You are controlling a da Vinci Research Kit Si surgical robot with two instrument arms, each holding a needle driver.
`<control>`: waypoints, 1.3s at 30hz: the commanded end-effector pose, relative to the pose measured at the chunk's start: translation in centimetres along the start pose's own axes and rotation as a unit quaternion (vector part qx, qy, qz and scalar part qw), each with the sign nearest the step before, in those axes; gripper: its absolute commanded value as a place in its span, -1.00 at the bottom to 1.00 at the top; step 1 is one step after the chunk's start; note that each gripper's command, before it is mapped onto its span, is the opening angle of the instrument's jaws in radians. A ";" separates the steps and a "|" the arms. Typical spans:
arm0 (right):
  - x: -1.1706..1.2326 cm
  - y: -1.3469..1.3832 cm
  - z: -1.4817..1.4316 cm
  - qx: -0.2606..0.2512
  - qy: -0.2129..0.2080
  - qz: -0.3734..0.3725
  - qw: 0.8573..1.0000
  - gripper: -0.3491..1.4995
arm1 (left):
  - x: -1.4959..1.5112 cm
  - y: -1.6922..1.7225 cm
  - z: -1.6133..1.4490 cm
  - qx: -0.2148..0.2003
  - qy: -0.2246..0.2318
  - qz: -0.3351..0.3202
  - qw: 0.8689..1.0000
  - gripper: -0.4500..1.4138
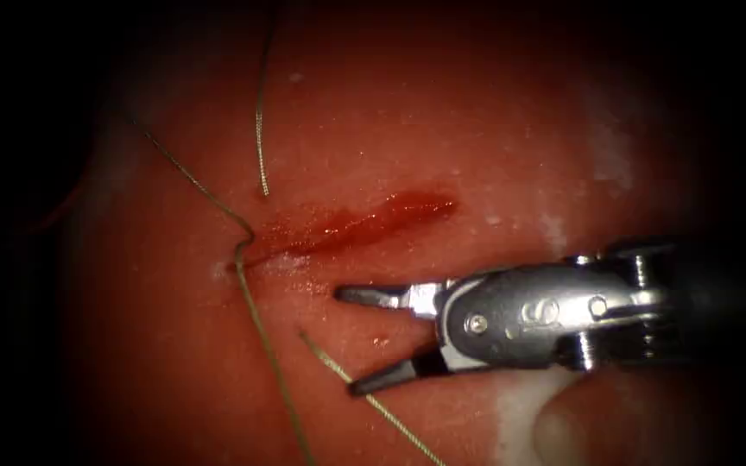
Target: Wound Closure
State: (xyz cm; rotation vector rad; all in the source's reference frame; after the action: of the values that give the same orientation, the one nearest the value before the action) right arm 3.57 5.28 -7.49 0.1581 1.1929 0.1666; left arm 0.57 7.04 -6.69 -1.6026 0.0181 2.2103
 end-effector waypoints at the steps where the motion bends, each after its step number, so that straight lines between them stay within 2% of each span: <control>1: -0.01 0.04 0.04 -0.017 0.004 0.022 1.000 0.76 | -0.06 0.04 0.07 -0.001 0.000 -0.001 1.000 -0.89; 3: -0.03 0.07 -0.01 -0.048 -0.002 0.037 0.998 0.76 | -0.06 0.04 0.07 -0.001 0.000 -0.001 1.000 -0.89; 7: -0.18 0.05 -0.02 -0.039 -0.006 0.037 0.999 0.74 | -0.06 0.05 0.08 0.000 0.000 0.000 1.000 -0.89; 10: -0.32 -0.14 0.16 -0.017 -0.006 0.025 1.000 0.74 | -0.07 0.06 0.09 -0.001 0.000 0.000 1.000 -0.89; 18: -0.22 -0.28 0.46 -0.002 -0.001 0.023 1.000 0.65 | -0.08 0.07 0.11 -0.001 0.001 0.000 1.000 -0.89; 21: -0.23 -0.30 0.50 0.009 0.003 0.021 1.000 0.45 | -0.08 0.07 0.11 -0.001 0.001 0.000 1.000 -0.89; 23: -0.25 -0.31 0.51 0.018 0.004 0.019 1.000 0.23 | -0.08 0.07 0.11 -0.001 0.001 0.000 1.000 -0.89; 24: -0.27 -0.32 0.52 0.024 0.006 0.015 1.000 0.00 | -0.08 0.07 0.11 -0.001 0.001 0.000 1.000 -0.89; 25: -0.28 -0.32 0.51 0.032 0.008 0.011 0.999 -0.35 | -0.08 0.07 0.11 -0.001 0.001 0.000 1.000 -0.89; 26: -0.29 -0.33 0.51 0.042 0.011 0.008 0.999 -0.86 | -0.08 0.07 0.11 -0.001 0.001 0.000 1.000 -0.89; 27: -0.29 -0.33 0.49 0.059 0.013 0.006 0.998 -1.00 | -0.08 0.07 0.11 -0.001 0.001 0.000 1.000 -0.89; 29: -0.28 -0.36 0.44 0.086 0.006 -0.002 0.996 -1.00 | -0.08 0.07 0.11 -0.001 0.001 0.000 1.000 -0.89; 32: -0.26 -0.41 0.38 0.093 -0.001 -0.008 0.996 -1.00 | -0.08 0.07 0.10 -0.001 0.001 0.000 1.000 -0.89; 37: -0.08 -0.61 0.28 0.112 -0.016 -0.009 0.994 -1.00 | -0.08 0.06 0.09 -0.002 0.001 0.000 1.000 -0.89; 39: 0.01 -0.77 0.26 0.121 -0.024 -0.011 0.992 -1.00 | -0.08 0.06 0.09 -0.002 0.001 0.000 1.000 -0.89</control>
State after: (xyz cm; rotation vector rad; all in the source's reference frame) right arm 3.77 4.56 -7.58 0.3590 1.1582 -0.0028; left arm 0.54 7.02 -6.66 -1.6060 0.0181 2.2118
